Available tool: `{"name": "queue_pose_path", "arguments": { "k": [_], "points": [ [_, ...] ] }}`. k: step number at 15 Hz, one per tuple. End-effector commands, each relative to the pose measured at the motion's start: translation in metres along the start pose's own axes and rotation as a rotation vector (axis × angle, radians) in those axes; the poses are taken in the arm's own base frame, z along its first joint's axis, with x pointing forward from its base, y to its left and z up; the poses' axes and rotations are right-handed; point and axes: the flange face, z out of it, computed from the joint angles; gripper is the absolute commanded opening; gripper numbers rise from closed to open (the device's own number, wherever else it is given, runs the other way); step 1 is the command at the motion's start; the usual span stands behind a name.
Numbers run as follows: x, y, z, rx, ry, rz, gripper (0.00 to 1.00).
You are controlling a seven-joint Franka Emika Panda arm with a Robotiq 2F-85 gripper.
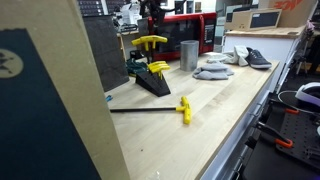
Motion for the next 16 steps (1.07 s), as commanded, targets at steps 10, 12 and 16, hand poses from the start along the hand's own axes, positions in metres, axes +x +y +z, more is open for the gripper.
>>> {"name": "queue_pose_path", "arguments": {
  "k": [10, 12, 16],
  "points": [
    [-0.032, 0.03, 0.001, -0.024, -0.053, -0.035, 0.13],
    [-0.032, 0.03, 0.002, -0.018, -0.045, -0.048, 0.01],
    [-0.033, 0.031, 0.004, -0.01, -0.034, -0.069, 0.0]
  ]
}}
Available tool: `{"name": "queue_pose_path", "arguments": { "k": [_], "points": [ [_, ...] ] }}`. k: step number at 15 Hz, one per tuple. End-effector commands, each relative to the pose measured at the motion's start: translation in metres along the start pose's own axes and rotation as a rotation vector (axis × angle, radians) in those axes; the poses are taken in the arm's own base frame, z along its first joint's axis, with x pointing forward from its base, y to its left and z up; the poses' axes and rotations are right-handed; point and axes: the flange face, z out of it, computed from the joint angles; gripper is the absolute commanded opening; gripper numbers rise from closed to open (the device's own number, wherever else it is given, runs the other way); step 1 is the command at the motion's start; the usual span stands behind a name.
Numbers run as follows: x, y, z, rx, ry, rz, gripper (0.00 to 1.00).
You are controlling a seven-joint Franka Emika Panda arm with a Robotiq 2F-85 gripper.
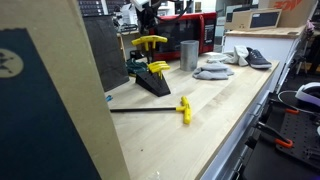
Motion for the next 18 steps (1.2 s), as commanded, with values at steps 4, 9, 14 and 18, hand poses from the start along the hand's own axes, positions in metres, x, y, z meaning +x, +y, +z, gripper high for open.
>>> {"name": "queue_pose_path", "arguments": {
  "k": [4, 9, 14, 18],
  "points": [
    [-0.001, 0.007, 0.011, 0.033, 0.017, -0.041, 0.0],
    [-0.005, 0.007, 0.02, 0.06, 0.028, -0.106, 0.0],
    [-0.013, 0.008, 0.021, 0.053, 0.0, -0.11, 0.0],
    [-0.027, 0.013, 0.025, 0.038, -0.04, -0.127, 0.0]
  ]
}}
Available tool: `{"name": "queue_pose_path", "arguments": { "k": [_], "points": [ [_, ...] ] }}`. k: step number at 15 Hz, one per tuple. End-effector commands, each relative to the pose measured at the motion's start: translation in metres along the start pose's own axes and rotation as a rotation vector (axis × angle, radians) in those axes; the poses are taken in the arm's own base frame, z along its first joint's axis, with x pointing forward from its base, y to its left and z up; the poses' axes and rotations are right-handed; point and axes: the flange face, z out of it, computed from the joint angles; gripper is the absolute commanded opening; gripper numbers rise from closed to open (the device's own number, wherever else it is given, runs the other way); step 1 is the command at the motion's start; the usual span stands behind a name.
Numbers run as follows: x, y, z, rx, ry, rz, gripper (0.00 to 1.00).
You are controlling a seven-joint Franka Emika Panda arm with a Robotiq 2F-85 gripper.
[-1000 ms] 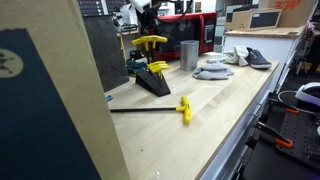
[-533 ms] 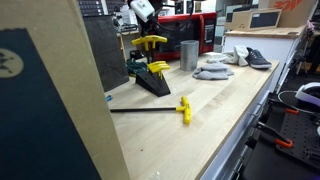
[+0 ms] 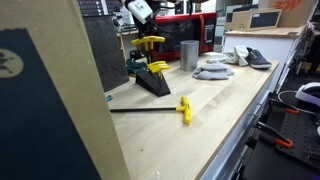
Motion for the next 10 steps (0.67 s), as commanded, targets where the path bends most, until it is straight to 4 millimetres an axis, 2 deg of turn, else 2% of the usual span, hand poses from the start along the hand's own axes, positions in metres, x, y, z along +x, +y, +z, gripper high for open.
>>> {"name": "queue_pose_path", "arguments": {
  "k": [1, 5, 7, 8, 9, 10],
  "points": [
    [-0.017, 0.002, 0.01, 0.004, -0.063, 0.019, 0.0],
    [-0.023, 0.004, 0.016, -0.001, -0.057, -0.007, 0.0],
    [-0.024, 0.002, 0.012, 0.011, -0.044, -0.023, 0.0],
    [-0.025, 0.0, 0.004, 0.026, -0.04, -0.039, 0.0],
    [-0.026, -0.002, -0.004, 0.036, -0.039, -0.056, 0.18],
    [-0.03, -0.004, -0.014, 0.041, -0.051, -0.09, 0.27]
  ]
}}
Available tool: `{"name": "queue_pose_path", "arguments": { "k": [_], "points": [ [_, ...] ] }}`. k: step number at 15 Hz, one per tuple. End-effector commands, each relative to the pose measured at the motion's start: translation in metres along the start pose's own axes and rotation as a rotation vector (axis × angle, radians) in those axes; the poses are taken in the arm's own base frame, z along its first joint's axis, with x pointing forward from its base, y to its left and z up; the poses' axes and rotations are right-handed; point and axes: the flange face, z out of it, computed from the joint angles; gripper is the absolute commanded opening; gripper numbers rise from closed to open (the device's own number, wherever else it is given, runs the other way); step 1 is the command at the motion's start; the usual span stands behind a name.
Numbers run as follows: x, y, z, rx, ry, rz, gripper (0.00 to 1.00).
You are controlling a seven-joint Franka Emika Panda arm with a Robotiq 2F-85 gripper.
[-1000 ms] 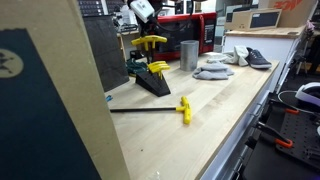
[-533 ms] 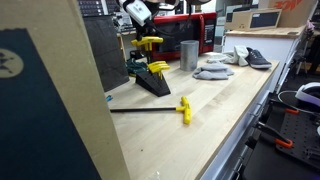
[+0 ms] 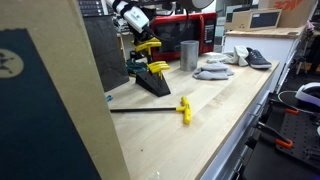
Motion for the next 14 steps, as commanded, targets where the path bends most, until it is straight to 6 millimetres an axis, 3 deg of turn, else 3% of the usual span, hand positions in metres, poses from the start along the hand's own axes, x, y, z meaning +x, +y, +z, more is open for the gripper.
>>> {"name": "queue_pose_path", "arguments": {
  "k": [1, 4, 6, 10, 14],
  "points": [
    [-0.011, -0.01, -0.037, 0.053, -0.038, -0.073, 0.32],
    [-0.028, -0.004, -0.068, 0.018, -0.089, -0.199, 0.55],
    [-0.044, 0.014, -0.079, -0.028, -0.174, -0.285, 0.7],
    [-0.063, 0.043, -0.074, -0.12, -0.326, -0.423, 1.0],
    [-0.065, 0.056, -0.058, -0.221, -0.445, -0.573, 1.0]
  ]
}}
